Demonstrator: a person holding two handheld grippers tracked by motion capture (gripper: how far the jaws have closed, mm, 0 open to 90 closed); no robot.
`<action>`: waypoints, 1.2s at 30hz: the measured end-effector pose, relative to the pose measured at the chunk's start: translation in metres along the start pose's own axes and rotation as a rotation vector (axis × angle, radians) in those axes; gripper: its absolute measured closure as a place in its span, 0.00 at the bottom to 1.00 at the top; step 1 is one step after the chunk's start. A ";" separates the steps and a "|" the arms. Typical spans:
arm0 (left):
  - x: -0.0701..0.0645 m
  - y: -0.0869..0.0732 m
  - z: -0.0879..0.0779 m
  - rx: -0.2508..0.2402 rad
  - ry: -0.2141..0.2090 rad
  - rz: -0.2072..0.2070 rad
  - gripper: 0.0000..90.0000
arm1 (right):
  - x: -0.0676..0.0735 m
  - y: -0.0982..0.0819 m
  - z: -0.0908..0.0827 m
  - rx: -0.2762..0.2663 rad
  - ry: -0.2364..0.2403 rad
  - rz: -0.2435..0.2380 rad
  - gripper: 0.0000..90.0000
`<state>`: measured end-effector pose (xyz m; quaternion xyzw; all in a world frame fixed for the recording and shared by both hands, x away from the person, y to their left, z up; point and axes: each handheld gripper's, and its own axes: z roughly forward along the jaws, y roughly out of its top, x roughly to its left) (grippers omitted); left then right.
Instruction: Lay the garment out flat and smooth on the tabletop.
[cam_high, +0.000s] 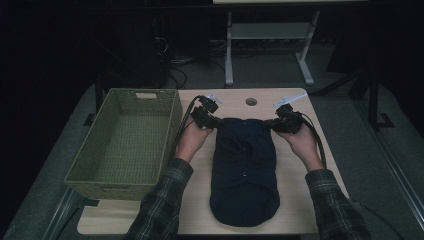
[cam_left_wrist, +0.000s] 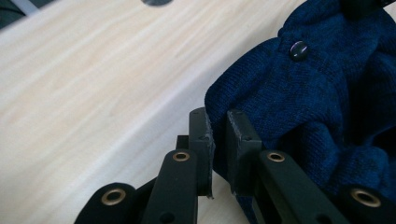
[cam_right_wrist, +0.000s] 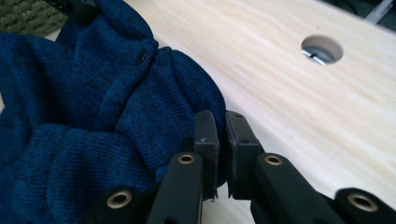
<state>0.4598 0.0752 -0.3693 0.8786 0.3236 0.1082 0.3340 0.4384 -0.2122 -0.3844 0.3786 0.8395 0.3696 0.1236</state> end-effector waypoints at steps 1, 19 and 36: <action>0.000 0.003 -0.003 -0.009 0.008 0.008 0.91 | 0.001 0.003 -0.003 -0.015 -0.006 -0.009 0.94; -0.025 0.007 -0.052 -0.227 0.066 0.103 0.91 | 0.027 0.021 -0.045 -0.187 -0.099 -0.103 0.94; -0.053 -0.044 -0.061 -0.222 -0.047 0.081 0.90 | 0.063 -0.027 -0.055 -0.208 -0.031 -0.141 0.93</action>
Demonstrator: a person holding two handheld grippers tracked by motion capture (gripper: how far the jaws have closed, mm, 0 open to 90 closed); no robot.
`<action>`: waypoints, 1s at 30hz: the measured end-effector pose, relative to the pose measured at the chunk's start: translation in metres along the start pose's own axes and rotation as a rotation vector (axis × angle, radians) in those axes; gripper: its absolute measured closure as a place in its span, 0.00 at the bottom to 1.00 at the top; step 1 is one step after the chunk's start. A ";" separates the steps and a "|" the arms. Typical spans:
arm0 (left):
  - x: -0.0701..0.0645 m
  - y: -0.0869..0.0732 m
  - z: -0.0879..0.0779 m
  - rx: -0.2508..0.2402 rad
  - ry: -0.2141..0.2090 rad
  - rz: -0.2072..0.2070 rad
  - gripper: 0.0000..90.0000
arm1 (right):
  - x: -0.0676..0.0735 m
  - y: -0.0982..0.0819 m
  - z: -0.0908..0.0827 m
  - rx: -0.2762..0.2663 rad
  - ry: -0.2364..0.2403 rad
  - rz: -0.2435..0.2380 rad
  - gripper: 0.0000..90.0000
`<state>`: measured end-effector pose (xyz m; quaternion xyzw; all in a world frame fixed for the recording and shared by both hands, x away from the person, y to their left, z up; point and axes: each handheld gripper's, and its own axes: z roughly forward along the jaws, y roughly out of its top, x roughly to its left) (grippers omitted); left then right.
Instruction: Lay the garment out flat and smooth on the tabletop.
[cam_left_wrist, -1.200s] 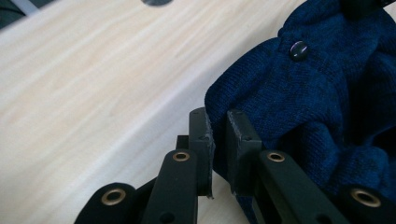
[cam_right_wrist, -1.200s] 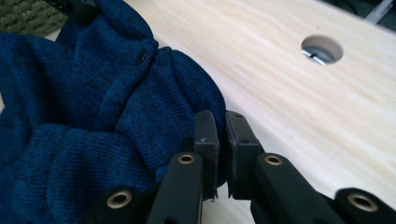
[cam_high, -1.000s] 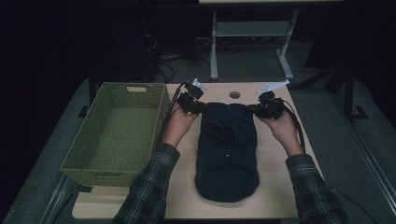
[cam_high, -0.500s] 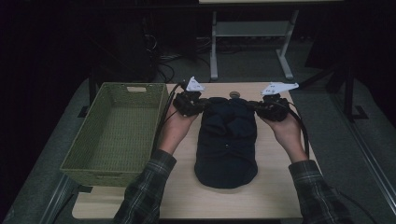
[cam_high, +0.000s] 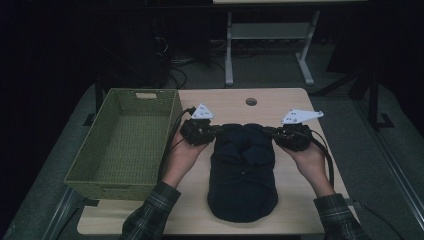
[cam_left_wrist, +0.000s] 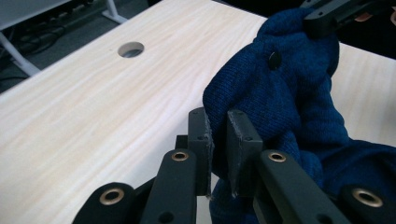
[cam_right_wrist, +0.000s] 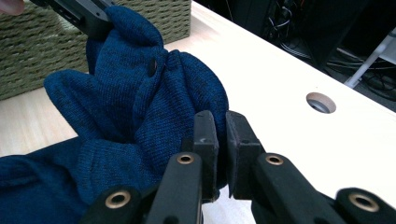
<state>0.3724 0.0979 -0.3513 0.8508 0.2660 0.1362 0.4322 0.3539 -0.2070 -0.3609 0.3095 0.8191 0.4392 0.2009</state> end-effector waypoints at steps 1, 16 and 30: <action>-0.001 -0.001 -0.001 0.003 -0.004 0.001 0.90 | 0.002 -0.002 -0.001 0.000 0.005 0.009 0.93; 0.002 0.030 -0.022 -0.057 0.048 0.060 0.89 | 0.001 0.028 -0.017 -0.075 -0.048 -0.030 0.93; -0.029 -0.011 -0.024 -0.024 -0.049 0.064 0.87 | 0.031 -0.016 -0.027 -0.045 0.010 -0.019 0.90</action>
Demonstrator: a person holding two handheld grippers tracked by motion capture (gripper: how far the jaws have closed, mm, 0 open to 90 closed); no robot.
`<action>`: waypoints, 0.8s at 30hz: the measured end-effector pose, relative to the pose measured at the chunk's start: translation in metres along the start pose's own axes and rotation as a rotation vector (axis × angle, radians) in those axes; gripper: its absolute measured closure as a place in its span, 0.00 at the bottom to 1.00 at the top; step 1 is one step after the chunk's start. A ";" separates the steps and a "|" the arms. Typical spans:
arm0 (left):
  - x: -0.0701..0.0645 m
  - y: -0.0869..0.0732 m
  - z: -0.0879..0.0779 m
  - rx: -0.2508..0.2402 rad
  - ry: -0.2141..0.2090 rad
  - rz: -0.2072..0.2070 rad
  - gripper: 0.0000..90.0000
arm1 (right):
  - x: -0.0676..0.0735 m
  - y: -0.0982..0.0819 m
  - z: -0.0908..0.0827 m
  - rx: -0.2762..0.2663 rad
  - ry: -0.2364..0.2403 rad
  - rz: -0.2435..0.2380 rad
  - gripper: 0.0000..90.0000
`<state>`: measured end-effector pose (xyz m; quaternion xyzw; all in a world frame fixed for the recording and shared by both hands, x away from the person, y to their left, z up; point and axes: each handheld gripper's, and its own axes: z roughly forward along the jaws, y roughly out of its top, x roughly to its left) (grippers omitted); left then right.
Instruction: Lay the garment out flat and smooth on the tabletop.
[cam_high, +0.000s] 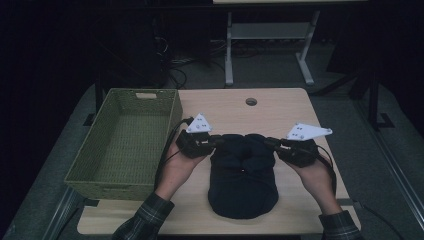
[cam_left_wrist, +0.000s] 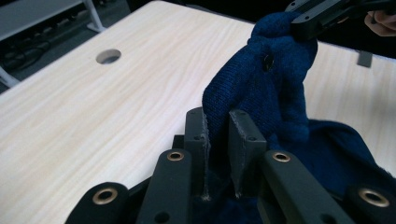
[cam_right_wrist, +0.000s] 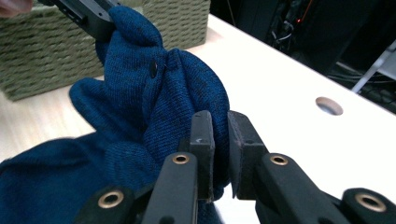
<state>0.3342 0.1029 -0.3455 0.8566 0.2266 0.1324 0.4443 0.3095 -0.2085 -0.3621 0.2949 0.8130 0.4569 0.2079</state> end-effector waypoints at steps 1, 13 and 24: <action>-0.002 -0.002 0.000 0.006 -0.005 -0.003 0.87 | 0.001 -0.002 -0.001 0.001 0.009 0.005 0.90; -0.016 -0.026 0.004 0.032 -0.069 -0.021 0.87 | 0.011 -0.029 -0.002 0.032 0.078 0.073 0.88; -0.019 -0.041 0.006 0.023 -0.141 -0.079 0.86 | 0.021 -0.046 -0.001 0.060 0.111 0.092 0.88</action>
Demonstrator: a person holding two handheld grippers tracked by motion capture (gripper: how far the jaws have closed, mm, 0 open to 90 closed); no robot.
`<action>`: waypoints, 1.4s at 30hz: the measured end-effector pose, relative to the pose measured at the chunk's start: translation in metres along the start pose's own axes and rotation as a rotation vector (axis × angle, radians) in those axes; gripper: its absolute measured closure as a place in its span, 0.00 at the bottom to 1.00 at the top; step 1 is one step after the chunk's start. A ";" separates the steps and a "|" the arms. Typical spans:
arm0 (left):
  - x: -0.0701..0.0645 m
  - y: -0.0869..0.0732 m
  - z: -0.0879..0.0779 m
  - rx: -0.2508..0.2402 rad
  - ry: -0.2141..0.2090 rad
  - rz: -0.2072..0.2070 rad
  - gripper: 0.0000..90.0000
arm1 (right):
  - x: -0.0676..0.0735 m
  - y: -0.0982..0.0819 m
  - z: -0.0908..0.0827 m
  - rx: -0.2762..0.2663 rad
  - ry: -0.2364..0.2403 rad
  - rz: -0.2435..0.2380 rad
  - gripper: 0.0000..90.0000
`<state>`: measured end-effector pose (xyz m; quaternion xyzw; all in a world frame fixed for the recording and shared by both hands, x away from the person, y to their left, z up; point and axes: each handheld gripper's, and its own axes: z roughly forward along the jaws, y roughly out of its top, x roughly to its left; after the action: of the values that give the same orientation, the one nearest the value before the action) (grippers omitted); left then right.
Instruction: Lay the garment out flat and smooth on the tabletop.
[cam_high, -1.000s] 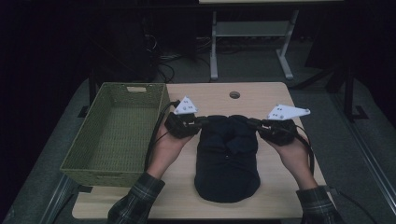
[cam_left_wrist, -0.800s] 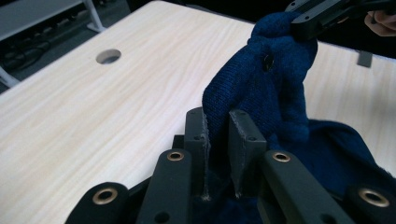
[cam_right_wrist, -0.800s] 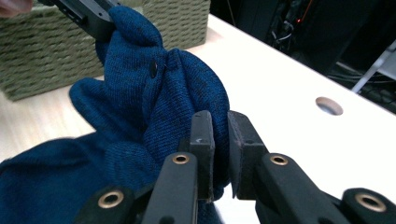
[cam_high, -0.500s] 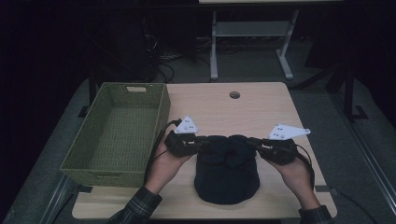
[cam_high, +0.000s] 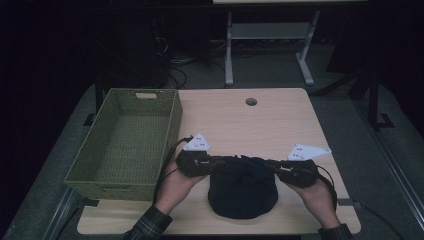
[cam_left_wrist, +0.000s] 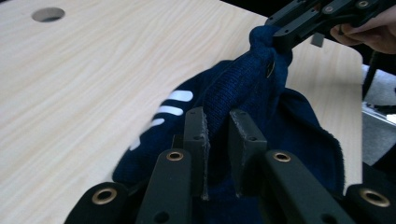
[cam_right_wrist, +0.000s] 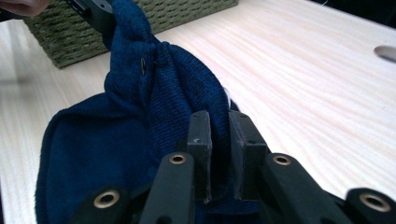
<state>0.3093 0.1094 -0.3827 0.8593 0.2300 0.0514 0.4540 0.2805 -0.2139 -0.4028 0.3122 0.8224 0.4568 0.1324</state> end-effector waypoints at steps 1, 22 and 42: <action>-0.001 -0.002 0.000 0.003 -0.005 -0.002 0.86 | 0.000 -0.001 0.001 0.002 0.008 0.005 0.87; -0.023 -0.040 0.006 0.087 -0.094 -0.035 0.82 | 0.024 -0.041 -0.003 0.058 0.119 0.060 0.80; -0.032 -0.038 -0.015 0.087 -0.138 -0.044 0.63 | 0.028 -0.047 -0.033 -0.016 0.175 0.097 0.62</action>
<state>0.2634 0.1253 -0.4011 0.8745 0.2189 -0.0278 0.4320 0.2241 -0.2363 -0.4224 0.3095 0.8111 0.4948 0.0402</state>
